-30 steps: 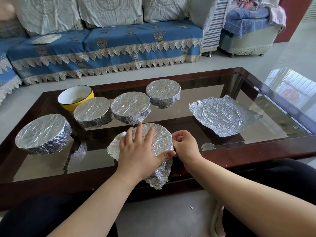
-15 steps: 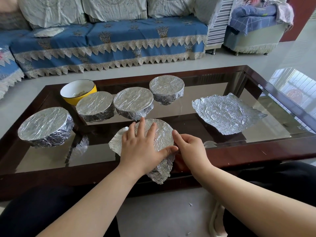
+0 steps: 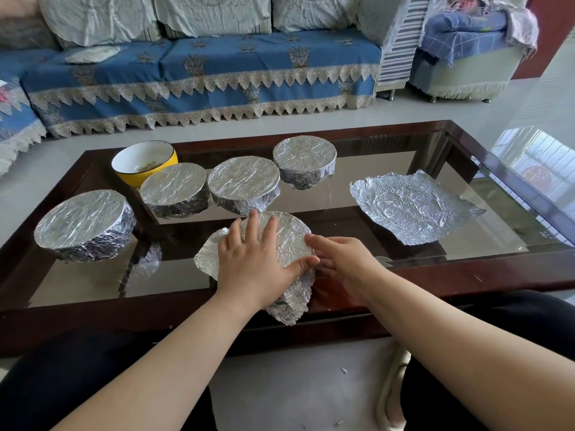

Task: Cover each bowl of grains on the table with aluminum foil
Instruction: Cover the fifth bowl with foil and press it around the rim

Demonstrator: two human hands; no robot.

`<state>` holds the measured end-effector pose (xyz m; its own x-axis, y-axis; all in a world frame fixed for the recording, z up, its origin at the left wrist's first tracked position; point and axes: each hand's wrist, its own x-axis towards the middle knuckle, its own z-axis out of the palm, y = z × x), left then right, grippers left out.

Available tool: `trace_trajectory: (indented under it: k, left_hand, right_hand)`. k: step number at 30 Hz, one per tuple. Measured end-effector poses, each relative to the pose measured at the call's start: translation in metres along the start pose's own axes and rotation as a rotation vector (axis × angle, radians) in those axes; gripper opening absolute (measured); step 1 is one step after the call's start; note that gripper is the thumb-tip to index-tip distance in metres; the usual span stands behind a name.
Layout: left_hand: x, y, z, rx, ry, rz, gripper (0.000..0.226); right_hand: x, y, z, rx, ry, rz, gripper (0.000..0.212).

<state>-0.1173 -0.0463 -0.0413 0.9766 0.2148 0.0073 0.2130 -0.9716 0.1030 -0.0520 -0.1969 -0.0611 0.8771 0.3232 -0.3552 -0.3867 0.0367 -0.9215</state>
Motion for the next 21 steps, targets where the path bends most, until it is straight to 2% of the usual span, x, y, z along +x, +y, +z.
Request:
trace_trajectory:
  k: [6,11,15,18,21]
  left_hand:
    - [0.001,0.001,-0.008,-0.077,-0.077,-0.013,0.124]
    - [0.0,-0.014,-0.024,-0.313,-0.232,-0.014,0.096]
    - [-0.009,-0.018,-0.025,-0.129,-0.236,0.006,0.106]
    - [-0.011,-0.017,-0.026,0.046,-0.163,0.026,0.121]
    - [-0.003,-0.023,-0.024,0.086,-0.139,0.121,0.121]
  right_hand:
    - [0.008,0.0,0.001,-0.014,0.011,0.022,0.018]
    - [0.025,-0.011,-0.004,-0.144,0.002,0.023,0.028]
    - [0.034,-0.021,-0.008,-0.232,-0.042,-0.009,0.027]
    - [0.039,-0.02,-0.01,-0.304,-0.03,-0.052,0.039]
    - [0.038,-0.016,-0.007,-0.332,0.019,-0.106,0.042]
